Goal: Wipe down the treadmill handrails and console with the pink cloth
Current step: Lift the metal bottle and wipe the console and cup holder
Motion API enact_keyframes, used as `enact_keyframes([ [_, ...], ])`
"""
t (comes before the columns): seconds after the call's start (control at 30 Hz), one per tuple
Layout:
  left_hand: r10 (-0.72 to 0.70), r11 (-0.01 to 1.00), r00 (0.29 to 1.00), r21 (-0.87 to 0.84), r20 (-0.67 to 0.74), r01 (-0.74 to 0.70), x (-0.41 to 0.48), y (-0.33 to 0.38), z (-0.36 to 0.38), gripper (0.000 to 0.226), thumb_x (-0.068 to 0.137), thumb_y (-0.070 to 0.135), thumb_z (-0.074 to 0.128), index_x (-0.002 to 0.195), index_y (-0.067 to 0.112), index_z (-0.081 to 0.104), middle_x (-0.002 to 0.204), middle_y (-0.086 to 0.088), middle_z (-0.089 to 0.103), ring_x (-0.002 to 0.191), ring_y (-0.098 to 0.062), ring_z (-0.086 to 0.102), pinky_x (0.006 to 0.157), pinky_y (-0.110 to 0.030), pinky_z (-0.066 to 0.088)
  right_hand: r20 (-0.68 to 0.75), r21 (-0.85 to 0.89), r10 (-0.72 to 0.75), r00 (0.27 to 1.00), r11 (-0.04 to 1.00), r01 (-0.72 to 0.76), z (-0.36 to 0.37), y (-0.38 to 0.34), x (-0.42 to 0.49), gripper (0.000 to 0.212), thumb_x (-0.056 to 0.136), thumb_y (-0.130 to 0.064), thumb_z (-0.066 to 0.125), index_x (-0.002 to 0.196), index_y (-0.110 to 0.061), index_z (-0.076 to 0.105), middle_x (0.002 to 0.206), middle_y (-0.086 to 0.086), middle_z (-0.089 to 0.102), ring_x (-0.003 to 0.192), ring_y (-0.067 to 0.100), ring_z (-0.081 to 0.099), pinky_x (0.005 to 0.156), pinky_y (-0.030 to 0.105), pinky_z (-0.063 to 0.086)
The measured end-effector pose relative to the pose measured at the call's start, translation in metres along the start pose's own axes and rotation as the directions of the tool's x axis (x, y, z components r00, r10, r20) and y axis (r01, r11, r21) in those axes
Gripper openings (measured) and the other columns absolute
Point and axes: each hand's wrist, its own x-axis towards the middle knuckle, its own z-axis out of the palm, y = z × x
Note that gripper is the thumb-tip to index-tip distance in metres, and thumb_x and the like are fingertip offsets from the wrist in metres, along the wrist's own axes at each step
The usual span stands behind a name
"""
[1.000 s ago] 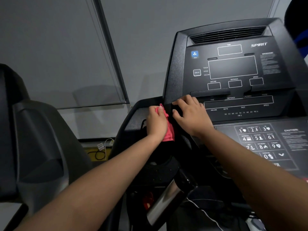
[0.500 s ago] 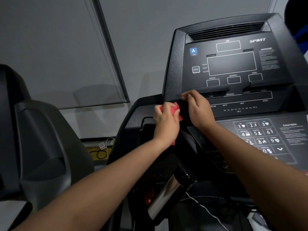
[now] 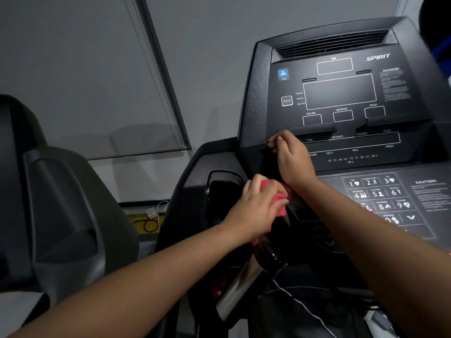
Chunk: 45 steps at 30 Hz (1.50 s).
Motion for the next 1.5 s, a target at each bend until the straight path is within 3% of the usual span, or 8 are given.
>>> enact_keyframes([
  [0.13,-0.148,0.972,0.971,0.153,-0.186,0.178,0.043,-0.025,-0.014,0.036,0.098,0.031,0.041,0.117,0.004,0.056,0.122,-0.020,0.041,0.112,-0.037,0.042,0.098,-0.048,0.039,-0.013,-0.021,-0.004,1.000,1.000,0.003,-0.002,0.001,0.001,0.023,0.092,-0.017,0.035,0.084,-0.017,0.056,0.083,0.001,0.062,0.082,0.020,0.057,0.083,0.043,0.046],
  [0.33,-0.198,0.881,0.904,0.335,-0.379,0.333,0.107,-0.088,-0.051,0.038,0.097,0.032,0.040,0.120,0.005,0.055,0.125,-0.025,0.042,0.113,-0.040,0.041,0.099,-0.047,0.032,-0.010,-0.021,0.017,1.000,1.000,-0.017,-0.002,0.003,0.002,0.023,0.094,-0.018,0.034,0.080,-0.019,0.052,0.082,0.003,0.061,0.083,0.022,0.058,0.082,0.045,0.047],
  [0.47,-0.197,0.830,0.943,0.467,-0.269,0.306,0.095,-0.124,-0.055,0.036,0.097,0.029,0.049,0.130,0.017,0.052,0.129,-0.012,0.046,0.118,-0.033,0.039,0.099,-0.045,0.030,-0.005,-0.015,0.010,1.000,1.000,-0.010,-0.002,0.003,0.002,0.023,0.093,-0.018,0.033,0.082,-0.017,0.053,0.082,0.001,0.060,0.084,0.022,0.057,0.083,0.047,0.047],
  [0.73,-0.051,0.820,0.985,0.556,-0.166,0.136,0.010,-0.177,-0.071,0.028,0.089,0.041,0.037,0.109,0.022,0.044,0.105,-0.019,0.057,0.096,-0.036,0.047,0.081,-0.050,0.046,0.000,-0.049,-0.015,1.000,0.999,0.015,0.000,0.004,0.005,0.023,0.096,-0.015,0.036,0.082,-0.014,0.054,0.081,0.001,0.058,0.080,0.017,0.052,0.075,0.031,0.040],
  [0.97,-0.038,0.767,0.981,0.623,-0.189,0.150,0.026,-0.159,-0.066,0.026,0.090,0.031,0.055,0.105,0.011,0.064,0.100,-0.018,0.058,0.087,-0.039,0.053,0.072,-0.047,0.047,0.021,-0.157,-0.058,0.998,0.986,0.060,0.002,0.005,0.007,0.022,0.097,-0.012,0.036,0.082,-0.013,0.053,0.086,0.004,0.053,0.083,0.015,0.046,0.073,0.024,0.031],
  [1.27,0.259,0.588,0.957,0.764,0.133,-0.265,0.044,-0.129,-0.040,0.032,0.072,0.017,0.041,0.094,0.020,0.065,0.098,-0.010,0.064,0.084,-0.030,0.054,0.064,-0.037,0.046,0.020,-0.196,-0.062,0.998,0.979,0.064,0.000,0.006,0.006,0.022,0.096,-0.015,0.036,0.081,-0.014,0.051,0.086,0.004,0.053,0.083,0.015,0.047,0.070,0.022,0.028],
  [1.4,0.216,0.637,0.969,0.736,0.117,-0.230,0.030,-0.155,-0.068,0.026,0.075,0.014,0.058,0.100,0.020,0.053,0.099,-0.013,0.062,0.085,-0.034,0.056,0.065,-0.045,0.047,0.016,-0.187,-0.050,0.999,0.981,0.053,0.000,0.004,0.006,0.022,0.097,-0.011,0.037,0.082,-0.013,0.053,0.086,0.003,0.053,0.082,0.014,0.046,0.070,0.022,0.028],
  [1.5,0.034,0.765,0.999,0.644,-0.011,-0.019,0.013,-0.173,-0.083,0.023,0.081,0.022,0.069,0.100,0.010,0.063,0.102,-0.017,0.059,0.090,-0.040,0.055,0.077,-0.050,0.046,0.015,-0.182,-0.047,0.999,0.982,0.049,0.002,0.004,0.007,0.023,0.097,-0.013,0.036,0.081,-0.014,0.052,0.086,0.003,0.053,0.082,0.015,0.046,0.069,0.022,0.027],
])
